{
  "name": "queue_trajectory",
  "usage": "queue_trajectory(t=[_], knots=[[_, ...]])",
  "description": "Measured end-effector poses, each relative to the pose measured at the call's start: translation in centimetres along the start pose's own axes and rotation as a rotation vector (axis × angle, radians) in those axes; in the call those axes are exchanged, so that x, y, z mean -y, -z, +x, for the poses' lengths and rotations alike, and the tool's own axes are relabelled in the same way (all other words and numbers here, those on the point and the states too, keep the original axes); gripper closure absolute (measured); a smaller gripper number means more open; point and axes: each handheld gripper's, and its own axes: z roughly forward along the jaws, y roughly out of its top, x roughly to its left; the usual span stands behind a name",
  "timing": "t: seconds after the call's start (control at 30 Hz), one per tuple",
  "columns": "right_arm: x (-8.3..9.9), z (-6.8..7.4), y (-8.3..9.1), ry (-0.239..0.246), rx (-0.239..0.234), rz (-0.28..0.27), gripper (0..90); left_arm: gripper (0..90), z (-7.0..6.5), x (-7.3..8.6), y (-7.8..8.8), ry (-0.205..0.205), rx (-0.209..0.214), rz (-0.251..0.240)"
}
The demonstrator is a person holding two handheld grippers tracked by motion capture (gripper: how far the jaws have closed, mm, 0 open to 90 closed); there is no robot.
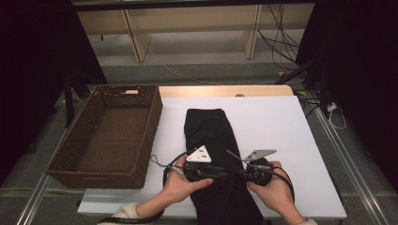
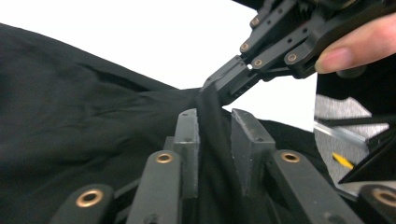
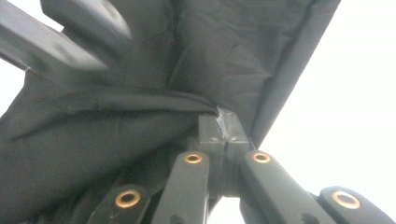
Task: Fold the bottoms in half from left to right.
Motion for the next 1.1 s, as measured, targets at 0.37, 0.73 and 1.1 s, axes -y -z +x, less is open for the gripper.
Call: queue_trajectory(t=[0.37, 0.73, 1.1], knots=[[0.1, -1.1, 0.4, -0.041, 0.094, -0.014, 80.9, 87.2, 1.4, 2.9, -0.9, -0.025, -0.009, 0.247], [0.2, 2.6, 0.8, -0.101, -0.101, 0.029, 66.2, 88.8, 0.8, 3.4, -1.8, -0.032, 0.009, 0.287], [1.5, 4.2, -1.2, 0.037, -0.093, 0.201, 83.0, 88.6, 0.9, 3.4, -1.8, -0.012, 0.019, 0.286]])
